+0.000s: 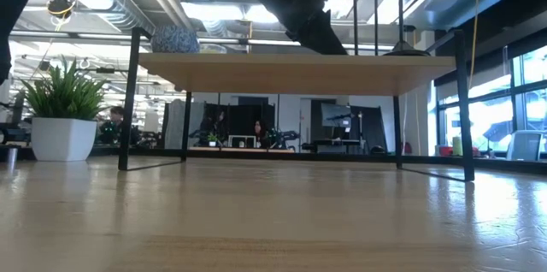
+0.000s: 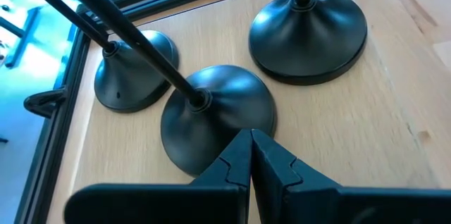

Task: Pick & Place candle stick holders
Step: Put the black candle holder on the shelf

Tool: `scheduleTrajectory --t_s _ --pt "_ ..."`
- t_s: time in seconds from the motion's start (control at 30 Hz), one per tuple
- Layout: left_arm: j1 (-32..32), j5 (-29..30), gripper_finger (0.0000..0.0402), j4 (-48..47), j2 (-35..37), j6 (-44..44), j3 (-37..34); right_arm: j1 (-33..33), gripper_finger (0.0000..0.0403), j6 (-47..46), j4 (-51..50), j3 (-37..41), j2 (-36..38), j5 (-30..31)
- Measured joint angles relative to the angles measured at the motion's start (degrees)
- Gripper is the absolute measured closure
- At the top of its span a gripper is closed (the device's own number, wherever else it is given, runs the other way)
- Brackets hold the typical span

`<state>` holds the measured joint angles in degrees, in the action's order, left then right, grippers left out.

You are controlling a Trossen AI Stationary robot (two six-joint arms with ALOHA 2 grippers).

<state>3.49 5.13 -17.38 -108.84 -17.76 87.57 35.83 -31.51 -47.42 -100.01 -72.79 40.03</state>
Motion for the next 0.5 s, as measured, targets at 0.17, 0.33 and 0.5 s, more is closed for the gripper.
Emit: scheduleTrajectory --t_s 0.17,0.33,0.5 --pt "0.0 0.39 0.04 0.01 -0.02 -0.02 0.0 0.0 0.0235 0.02 0.02 0.0 0.0 0.0" --pt "-0.02 0.83 0.04 0.9 -0.71 -0.02 0.0 0.0 0.0235 0.0 0.02 0.0 0.0 0.0" --pt "-0.04 1.08 0.04 2.31 -1.66 -0.04 0.09 0.0 0.0235 0.0 0.02 0.0 0.0 0.02"
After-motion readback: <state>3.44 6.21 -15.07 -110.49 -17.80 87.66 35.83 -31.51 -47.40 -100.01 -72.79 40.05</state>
